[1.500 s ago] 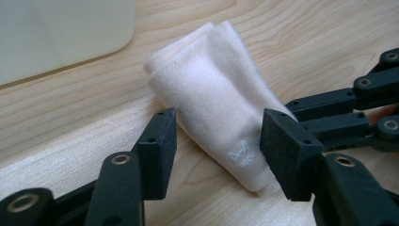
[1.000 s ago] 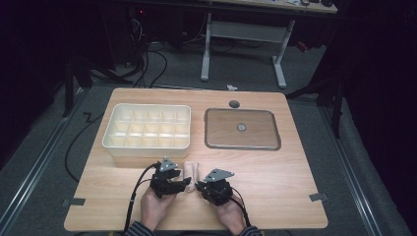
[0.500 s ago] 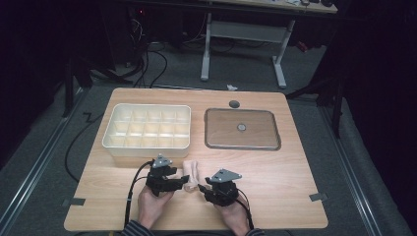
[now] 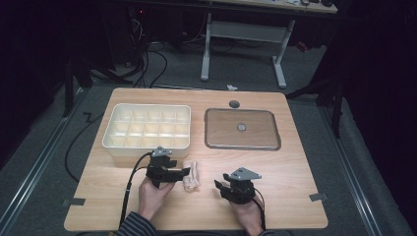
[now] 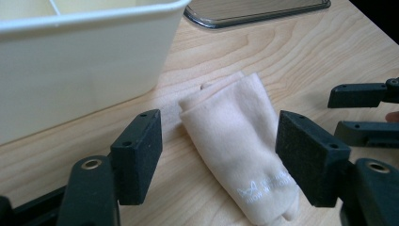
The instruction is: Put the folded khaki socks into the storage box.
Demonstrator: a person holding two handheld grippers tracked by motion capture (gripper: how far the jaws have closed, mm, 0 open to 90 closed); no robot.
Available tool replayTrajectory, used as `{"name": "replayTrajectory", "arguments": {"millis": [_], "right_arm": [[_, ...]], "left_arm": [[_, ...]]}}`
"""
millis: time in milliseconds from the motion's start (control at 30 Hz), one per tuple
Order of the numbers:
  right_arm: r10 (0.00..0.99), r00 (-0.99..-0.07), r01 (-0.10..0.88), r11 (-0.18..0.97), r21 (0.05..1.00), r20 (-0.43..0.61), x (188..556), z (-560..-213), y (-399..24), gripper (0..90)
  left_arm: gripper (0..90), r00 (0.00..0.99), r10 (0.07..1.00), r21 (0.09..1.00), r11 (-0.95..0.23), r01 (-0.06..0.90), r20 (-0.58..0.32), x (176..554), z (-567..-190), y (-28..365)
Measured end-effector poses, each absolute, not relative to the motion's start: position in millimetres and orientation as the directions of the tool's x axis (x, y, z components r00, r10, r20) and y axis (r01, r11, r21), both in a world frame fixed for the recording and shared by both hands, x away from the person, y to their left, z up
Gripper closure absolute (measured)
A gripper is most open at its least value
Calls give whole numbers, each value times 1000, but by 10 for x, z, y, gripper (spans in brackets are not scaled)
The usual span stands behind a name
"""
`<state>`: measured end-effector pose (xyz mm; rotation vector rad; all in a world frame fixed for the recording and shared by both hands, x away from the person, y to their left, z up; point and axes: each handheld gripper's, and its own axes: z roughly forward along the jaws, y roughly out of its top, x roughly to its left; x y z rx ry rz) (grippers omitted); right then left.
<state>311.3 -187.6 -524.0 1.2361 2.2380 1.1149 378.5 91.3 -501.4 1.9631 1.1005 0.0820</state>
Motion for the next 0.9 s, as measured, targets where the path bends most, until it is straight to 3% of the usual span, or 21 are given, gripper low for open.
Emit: {"name": "replayTrajectory", "arguments": {"millis": [700,900], "right_arm": [[934,-358,602,250,759,-24,3195,-5293,-2570,520],[950,-311,632,211,746,-5,3229,-5303,-2713,484]], "left_arm": [[471,584,746,649,-276,709,-321,3904,-5182,750],[504,592,742,662,-277,697,-313,3865,-5221,701]]}}
